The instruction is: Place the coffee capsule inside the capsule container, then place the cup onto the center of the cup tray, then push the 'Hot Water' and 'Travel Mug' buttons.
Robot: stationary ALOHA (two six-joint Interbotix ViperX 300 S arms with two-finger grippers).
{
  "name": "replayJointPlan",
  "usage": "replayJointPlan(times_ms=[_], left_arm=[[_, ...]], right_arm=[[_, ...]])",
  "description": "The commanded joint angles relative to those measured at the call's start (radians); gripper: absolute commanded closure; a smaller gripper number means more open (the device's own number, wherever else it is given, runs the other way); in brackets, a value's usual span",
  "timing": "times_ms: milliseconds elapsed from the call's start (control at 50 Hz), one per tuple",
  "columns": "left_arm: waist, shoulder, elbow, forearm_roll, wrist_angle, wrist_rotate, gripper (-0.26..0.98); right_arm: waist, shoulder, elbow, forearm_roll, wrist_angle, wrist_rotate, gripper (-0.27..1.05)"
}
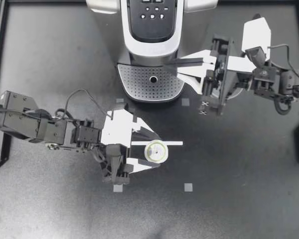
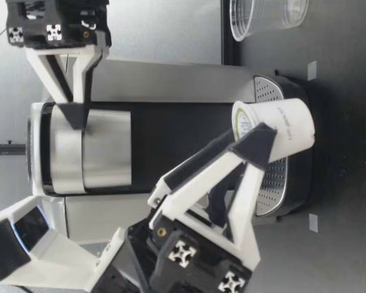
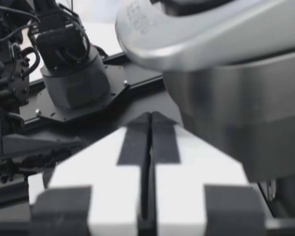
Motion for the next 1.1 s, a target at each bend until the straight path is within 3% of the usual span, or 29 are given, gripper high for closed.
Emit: replayJointPlan(times_ms=[0,600,1080], left_arm=[[-0.002,-0.028,-0.009,-0.002,-0.009,0.002,0.21],[-0.002,-0.032,-0.009,-0.002,-0.009,0.003,0.21],[-0.002,-0.035,-0.015,-0.002,-0.011,0.002,0.21]], right_arm=[[-0.006,-0.003,-0.032,-0.003,-0.025,-0.002,0.68],[-0.049,-0.020,-0.057,0.000,-0.164,0.000,0.68],[-0.112,-0.037,-0.150,0.000,-0.204,0.002,0.68]])
